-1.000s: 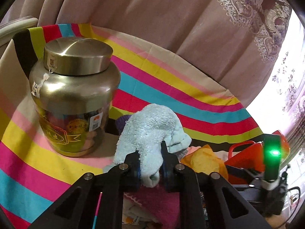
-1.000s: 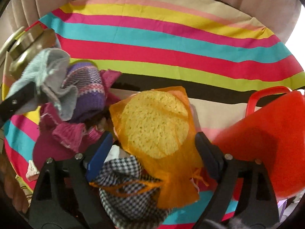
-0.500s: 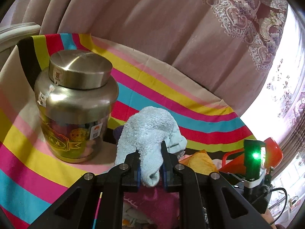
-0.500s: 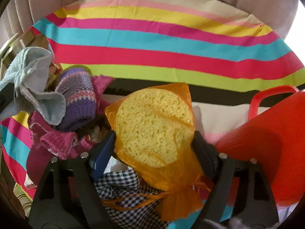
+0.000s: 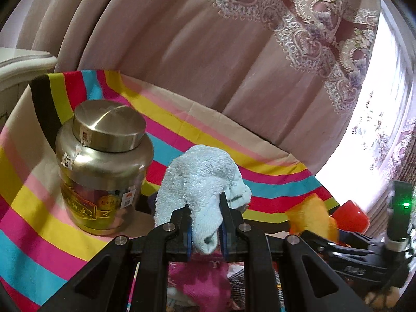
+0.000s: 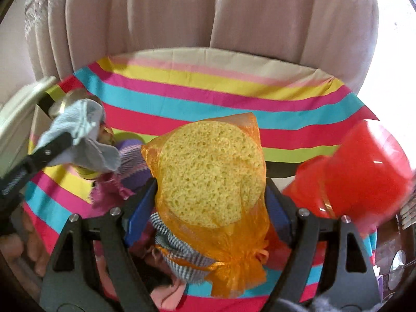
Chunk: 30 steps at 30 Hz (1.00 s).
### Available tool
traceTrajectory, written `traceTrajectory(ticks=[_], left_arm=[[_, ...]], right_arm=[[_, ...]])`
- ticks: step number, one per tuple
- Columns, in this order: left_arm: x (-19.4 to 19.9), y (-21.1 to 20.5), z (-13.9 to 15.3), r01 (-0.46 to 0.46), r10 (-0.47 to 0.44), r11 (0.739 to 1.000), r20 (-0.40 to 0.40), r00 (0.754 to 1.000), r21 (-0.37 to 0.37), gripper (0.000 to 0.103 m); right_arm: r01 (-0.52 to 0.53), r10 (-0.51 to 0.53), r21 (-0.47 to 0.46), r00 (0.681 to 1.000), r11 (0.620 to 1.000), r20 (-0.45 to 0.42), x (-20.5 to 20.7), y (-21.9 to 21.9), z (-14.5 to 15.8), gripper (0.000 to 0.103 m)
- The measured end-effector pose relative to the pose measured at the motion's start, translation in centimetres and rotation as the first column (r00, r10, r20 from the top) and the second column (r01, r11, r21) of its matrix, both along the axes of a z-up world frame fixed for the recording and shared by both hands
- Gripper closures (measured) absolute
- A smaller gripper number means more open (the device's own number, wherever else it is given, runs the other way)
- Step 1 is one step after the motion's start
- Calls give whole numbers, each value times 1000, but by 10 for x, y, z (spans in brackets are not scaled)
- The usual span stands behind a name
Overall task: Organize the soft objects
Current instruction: 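Carry both items to the box and release them inside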
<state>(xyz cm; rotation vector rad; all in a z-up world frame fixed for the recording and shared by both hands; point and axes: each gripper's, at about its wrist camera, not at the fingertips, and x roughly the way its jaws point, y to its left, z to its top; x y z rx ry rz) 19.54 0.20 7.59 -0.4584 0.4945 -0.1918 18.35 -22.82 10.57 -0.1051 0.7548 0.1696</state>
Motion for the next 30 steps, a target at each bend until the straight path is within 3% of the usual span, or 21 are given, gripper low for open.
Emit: traceTrajectory(ticks=[10,17,23,30], left_arm=[[-31,-40,38,97,-98,995,66,993,20,87],[-59,-103,56,257,-260,966,92,961,41,87],[-88,-167,58,408,-412,910,70,908,72,87],[-126,-244,39,580,-582,807,-18,813,108,87]], right_arm=[[49,-49,9,998,999,27,-76,-63,30,21],[225,-225,-21,974,974,-24,-130,-157,22,21],[356,-359,-43,927,933,-109,-165,-227,-8,21],[453,-452,-57,858,890,-242,-197,-291,-60,21]])
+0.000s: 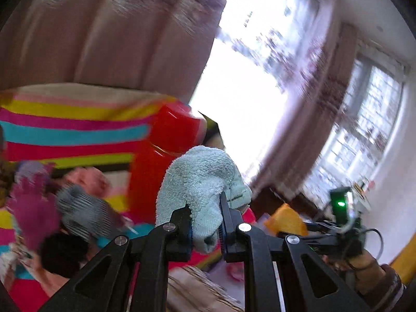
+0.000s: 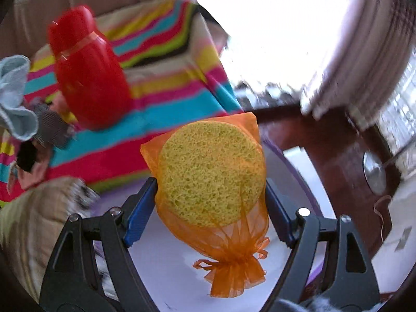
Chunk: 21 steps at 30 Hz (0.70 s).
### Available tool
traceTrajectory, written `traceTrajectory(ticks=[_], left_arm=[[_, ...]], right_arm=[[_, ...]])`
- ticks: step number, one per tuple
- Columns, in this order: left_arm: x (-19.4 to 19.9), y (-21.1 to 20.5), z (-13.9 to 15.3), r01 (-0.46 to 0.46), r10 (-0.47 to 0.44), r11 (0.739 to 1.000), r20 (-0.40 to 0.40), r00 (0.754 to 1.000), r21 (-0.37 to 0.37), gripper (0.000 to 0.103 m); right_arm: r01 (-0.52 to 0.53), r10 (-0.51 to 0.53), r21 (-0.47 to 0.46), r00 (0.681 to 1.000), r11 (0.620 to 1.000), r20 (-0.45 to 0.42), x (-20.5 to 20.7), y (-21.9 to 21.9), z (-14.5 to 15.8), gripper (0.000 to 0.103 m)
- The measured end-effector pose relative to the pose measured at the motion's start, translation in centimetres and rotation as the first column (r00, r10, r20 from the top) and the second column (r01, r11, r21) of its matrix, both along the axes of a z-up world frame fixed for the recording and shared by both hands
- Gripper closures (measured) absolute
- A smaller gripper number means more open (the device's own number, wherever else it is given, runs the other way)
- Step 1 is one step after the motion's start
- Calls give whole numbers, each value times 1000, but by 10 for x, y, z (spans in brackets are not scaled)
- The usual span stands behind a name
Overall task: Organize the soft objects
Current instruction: 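Carry both items to the box and release them inside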
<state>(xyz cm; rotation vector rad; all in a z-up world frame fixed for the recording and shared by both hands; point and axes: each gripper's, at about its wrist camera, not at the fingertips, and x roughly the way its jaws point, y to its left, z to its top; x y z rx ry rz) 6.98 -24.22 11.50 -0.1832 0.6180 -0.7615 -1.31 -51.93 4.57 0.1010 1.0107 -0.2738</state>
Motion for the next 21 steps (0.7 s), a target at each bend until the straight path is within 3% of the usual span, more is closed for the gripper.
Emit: traceTrajectory(ticks=[7,13,18,21], left_arm=[[-26,-48,-12,104,-102,992,-26,994,78,87],[-37,-74,-19,154,-150,979,-44,988,133,87],[-44,-89,-25,184,-176,967,-58,983,175,87],[-46,-96,-28,193,-183,963,-69,981,190,87]], right_arm=[[28,-22,51,993,998,-112,-18,-36,-51,21],[-17,29,71,985,997,-169,-17,-39,-80,20],[-42,45,19,979,999,-198,-17,-39,-90,19],[-48,50,13,980,999,-194,-19,-44,-89,13]])
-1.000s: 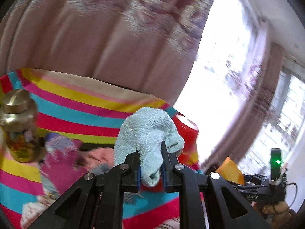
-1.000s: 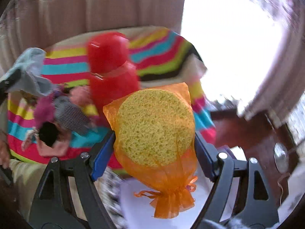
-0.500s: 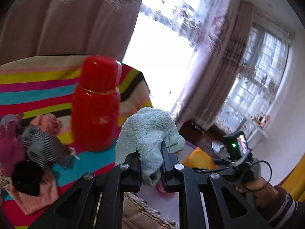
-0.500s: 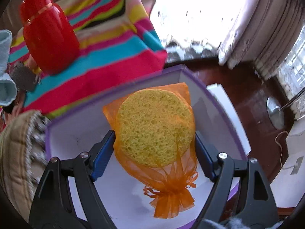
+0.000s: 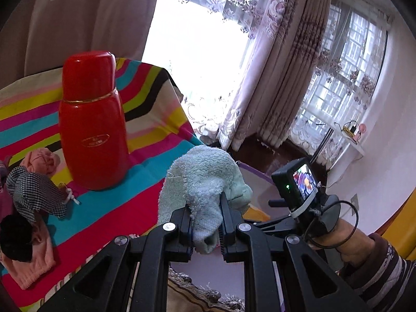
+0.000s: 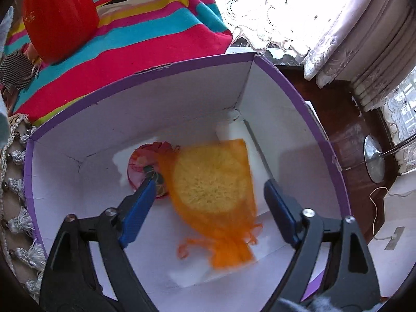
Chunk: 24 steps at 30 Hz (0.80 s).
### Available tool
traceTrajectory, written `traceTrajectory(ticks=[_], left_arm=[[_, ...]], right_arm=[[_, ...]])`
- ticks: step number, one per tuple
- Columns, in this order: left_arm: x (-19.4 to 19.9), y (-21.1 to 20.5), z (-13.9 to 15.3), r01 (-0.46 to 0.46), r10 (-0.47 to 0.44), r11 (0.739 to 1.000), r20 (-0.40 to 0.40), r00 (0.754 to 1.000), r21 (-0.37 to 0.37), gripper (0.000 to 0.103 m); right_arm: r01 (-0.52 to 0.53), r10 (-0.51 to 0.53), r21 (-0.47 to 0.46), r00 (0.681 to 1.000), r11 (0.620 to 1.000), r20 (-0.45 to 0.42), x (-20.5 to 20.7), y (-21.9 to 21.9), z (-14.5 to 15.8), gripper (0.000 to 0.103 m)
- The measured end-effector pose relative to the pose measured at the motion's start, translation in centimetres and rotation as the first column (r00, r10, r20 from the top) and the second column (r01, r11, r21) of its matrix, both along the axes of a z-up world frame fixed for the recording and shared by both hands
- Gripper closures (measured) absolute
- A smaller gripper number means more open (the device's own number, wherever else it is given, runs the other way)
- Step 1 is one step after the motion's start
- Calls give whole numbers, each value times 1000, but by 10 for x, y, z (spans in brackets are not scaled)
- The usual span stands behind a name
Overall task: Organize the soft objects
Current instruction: 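Carry both items to the box and release them inside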
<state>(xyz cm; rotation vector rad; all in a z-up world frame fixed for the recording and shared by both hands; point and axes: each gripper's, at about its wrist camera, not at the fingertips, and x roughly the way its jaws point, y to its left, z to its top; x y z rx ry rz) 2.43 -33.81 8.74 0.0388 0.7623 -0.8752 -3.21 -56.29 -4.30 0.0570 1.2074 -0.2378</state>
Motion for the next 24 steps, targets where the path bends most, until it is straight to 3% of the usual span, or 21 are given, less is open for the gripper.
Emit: traceTrajectory(ticks=[4,9,16,19,21,24], left_arm=[[2,-9,-5,16,-16,1000,-16,1000,20,87],[-8,-29,-11,87,-85,994,-44,995,62,87],[-31,-54,-17,202,-195,977,-101,976,73,87],[-41,-65,-18,300,-291,953,-151,945,38,75],[-48,-72,-19,307,-297,950,-141,945,55,45],[-49,-67,-13,298,-292,954,-127,948,26,39]], right_arm=[[-2,2,5,1000,1000,30,-4,-4,7,13],[78,-80,17,991,997,108,-11,-25,29,13],[156,-158,29,950,987,271,-31,-53,75,13],[189,-197,55,928,980,317,-39,-62,89,13],[198,-214,80,922,977,323,-40,-67,92,13],[201,-221,94,921,975,321,-39,-68,90,13]])
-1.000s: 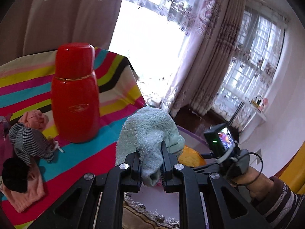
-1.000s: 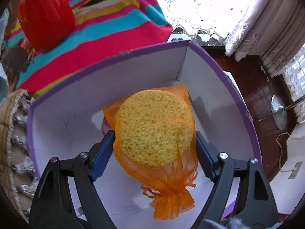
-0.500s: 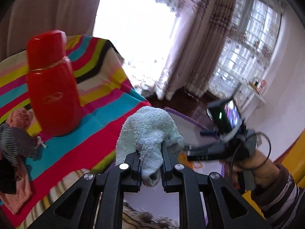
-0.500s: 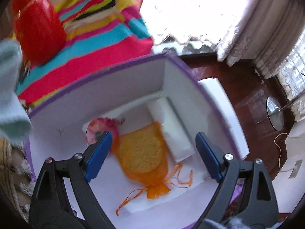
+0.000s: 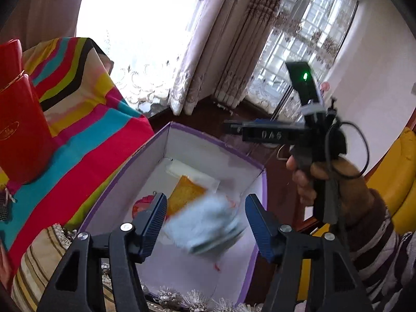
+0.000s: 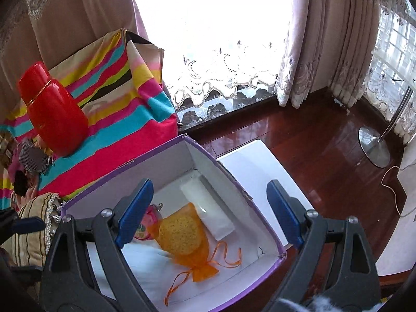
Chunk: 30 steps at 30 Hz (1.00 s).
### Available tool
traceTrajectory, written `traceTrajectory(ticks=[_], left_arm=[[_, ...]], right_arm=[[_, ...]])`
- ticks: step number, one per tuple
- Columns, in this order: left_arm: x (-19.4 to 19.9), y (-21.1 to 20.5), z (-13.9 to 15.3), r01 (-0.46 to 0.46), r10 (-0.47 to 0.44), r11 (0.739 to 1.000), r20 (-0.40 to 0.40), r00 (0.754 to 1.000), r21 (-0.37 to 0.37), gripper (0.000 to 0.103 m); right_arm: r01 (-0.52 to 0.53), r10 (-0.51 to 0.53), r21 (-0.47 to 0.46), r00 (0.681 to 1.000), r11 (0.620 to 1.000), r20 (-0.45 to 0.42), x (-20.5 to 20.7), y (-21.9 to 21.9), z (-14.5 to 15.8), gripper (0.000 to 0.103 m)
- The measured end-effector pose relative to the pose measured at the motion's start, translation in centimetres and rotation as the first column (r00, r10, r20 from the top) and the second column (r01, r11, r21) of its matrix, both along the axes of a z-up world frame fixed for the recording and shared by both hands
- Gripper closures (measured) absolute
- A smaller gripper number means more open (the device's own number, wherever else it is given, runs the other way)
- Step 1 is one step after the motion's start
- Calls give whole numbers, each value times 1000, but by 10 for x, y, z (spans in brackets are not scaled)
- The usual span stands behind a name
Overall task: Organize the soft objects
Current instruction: 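Carry both items to the box and release them inside, then grasp the houndstooth cloth with the right tool while the left tool grasps the black scrunchie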
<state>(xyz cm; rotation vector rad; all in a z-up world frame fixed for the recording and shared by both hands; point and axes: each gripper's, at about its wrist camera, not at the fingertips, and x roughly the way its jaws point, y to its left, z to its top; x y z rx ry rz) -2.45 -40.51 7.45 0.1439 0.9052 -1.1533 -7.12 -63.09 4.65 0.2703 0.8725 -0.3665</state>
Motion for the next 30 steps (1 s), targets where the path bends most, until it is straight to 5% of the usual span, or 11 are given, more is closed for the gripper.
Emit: traceTrajectory(ticks=[10,17,30], left_arm=[[27,40,6,-142,143,990,26,989,-24,39],[53,84,10,-283,285,958,75,956,-39,39],[107,186,8,-555,558,830,109,823,-58,39]], right_arm=[[-101,101,32,995,994,-6,16,35,1,13],[-181,181,42,983,983,-6,33,72,3,13],[-302,303,35,952,953,-37,59,135,1,13]])
